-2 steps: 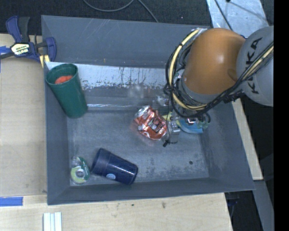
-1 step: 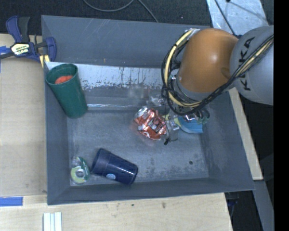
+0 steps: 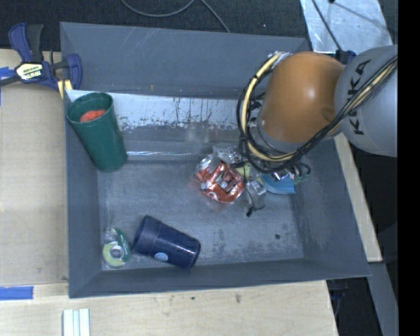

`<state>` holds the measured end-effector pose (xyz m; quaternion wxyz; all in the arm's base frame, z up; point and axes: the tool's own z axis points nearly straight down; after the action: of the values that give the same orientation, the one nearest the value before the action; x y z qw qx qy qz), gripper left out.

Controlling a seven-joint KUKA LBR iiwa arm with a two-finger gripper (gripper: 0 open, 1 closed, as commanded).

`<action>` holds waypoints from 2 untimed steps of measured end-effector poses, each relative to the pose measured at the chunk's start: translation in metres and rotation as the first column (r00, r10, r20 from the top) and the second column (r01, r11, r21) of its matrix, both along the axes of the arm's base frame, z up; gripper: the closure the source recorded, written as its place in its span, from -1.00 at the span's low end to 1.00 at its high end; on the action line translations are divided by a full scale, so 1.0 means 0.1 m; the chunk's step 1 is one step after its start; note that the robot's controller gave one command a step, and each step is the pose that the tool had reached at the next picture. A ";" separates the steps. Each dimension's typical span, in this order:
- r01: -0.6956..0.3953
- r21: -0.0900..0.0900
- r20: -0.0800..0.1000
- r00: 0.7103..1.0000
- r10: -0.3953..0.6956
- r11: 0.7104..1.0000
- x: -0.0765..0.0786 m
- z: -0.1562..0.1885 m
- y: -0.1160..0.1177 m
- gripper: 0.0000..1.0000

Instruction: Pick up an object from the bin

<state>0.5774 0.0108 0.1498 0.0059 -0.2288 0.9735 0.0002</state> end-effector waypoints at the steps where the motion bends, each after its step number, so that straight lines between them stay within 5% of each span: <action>1: 0.063 0.001 -0.002 0.998 -0.063 0.998 0.01 -0.15 -0.07 -1.00; 2: -0.042 -0.001 0.008 0.999 0.042 0.999 0.19 -0.39 -0.11 -1.00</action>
Offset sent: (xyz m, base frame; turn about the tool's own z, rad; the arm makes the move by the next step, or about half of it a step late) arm 0.0289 -0.0134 -0.0594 -0.0918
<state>0.5961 0.0001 0.1105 0.0095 -0.2491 0.9684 -0.0008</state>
